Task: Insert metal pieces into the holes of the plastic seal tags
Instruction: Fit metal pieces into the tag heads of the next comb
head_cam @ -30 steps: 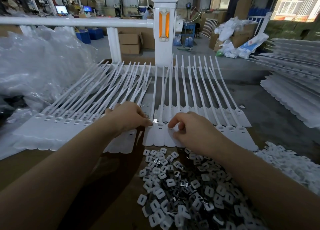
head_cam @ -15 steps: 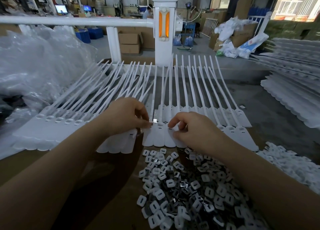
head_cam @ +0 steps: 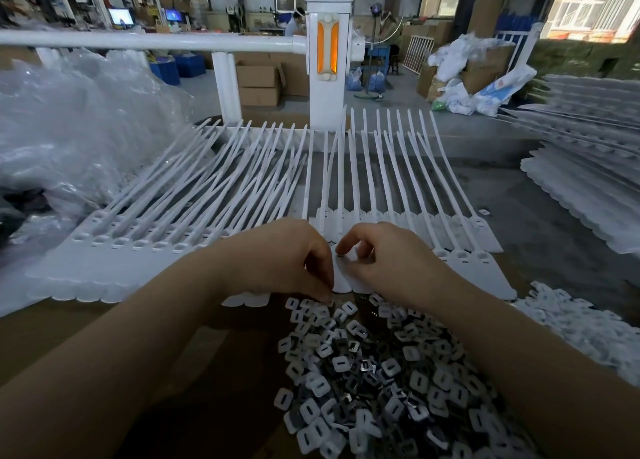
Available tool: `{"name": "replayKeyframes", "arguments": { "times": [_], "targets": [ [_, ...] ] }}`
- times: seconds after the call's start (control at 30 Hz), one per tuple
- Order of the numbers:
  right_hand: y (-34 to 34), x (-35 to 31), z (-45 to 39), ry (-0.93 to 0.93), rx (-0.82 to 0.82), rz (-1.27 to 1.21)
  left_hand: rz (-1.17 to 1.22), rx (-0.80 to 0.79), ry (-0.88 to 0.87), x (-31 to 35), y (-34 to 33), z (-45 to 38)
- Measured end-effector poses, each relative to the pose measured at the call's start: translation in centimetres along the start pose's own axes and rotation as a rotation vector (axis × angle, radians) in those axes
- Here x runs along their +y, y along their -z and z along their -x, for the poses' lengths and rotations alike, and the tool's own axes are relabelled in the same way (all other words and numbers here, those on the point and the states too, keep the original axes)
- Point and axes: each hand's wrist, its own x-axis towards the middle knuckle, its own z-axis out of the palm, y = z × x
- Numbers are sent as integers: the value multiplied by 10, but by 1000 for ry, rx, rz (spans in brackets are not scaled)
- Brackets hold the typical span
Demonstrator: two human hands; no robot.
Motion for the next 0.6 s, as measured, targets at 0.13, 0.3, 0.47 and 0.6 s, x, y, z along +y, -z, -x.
{"name": "replayKeyframes", "arguments": {
  "times": [0.13,0.3,0.47,0.6],
  "targets": [
    [0,-1,0,-5,-3,-6,2,-60,4,3,0,1],
    [0,-2,1,-10,-3,3,83,-115,38,6,4,3],
    [1,-3,2,-17,-2,3,56,-167,45,8,0,2],
    [3,-5,3,-54,-18,-57,148,-46,37,6,2,3]
  ]
}}
